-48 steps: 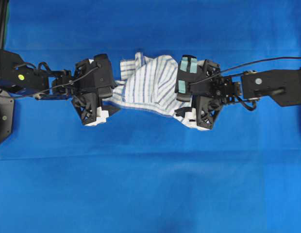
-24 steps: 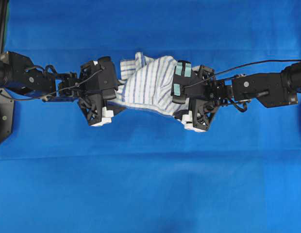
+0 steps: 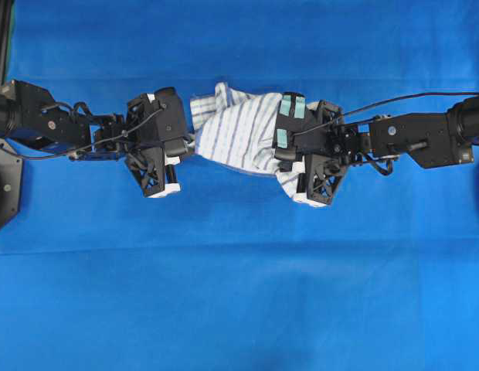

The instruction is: Lift the towel with both arms.

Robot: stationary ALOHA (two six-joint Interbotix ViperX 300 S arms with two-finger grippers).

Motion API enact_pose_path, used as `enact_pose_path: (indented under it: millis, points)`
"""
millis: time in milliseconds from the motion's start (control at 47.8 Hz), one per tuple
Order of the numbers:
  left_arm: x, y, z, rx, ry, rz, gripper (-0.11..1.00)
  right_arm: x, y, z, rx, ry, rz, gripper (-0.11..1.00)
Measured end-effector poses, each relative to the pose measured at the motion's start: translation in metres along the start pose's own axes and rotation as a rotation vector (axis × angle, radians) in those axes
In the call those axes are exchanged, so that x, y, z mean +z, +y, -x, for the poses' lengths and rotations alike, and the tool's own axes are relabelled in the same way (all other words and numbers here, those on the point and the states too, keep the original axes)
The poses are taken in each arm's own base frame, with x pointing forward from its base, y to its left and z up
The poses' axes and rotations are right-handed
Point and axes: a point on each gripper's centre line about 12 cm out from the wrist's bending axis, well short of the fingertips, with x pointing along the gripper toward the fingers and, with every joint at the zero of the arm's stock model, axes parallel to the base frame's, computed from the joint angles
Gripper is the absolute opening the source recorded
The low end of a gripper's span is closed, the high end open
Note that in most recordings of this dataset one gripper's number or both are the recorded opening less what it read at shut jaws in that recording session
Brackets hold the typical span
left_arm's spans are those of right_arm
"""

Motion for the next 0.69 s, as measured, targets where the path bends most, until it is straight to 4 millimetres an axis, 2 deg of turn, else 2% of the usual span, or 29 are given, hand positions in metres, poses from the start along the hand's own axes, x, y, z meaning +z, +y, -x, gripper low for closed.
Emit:
enact_pose_path:
  millis: [167, 272, 439, 690]
  points:
    - [0.01, 0.0, 0.011, -0.002, -0.008, 0.013, 0.04, 0.011, 0.0, 0.014, 0.0, -0.04, -0.012, 0.05]
    - [0.029, -0.002, 0.03, -0.007, -0.037, 0.036, 0.04, 0.023, -0.001, 0.034, -0.006, -0.076, -0.021, 0.05]
    - [0.061, -0.001, 0.063, -0.011, -0.08, 0.066, 0.04, 0.047, -0.003, 0.081, -0.021, -0.154, -0.032, 0.05]
    - [0.115, -0.001, 0.127, -0.025, -0.168, 0.108, 0.04, 0.084, -0.007, 0.156, -0.06, -0.245, -0.047, 0.05]
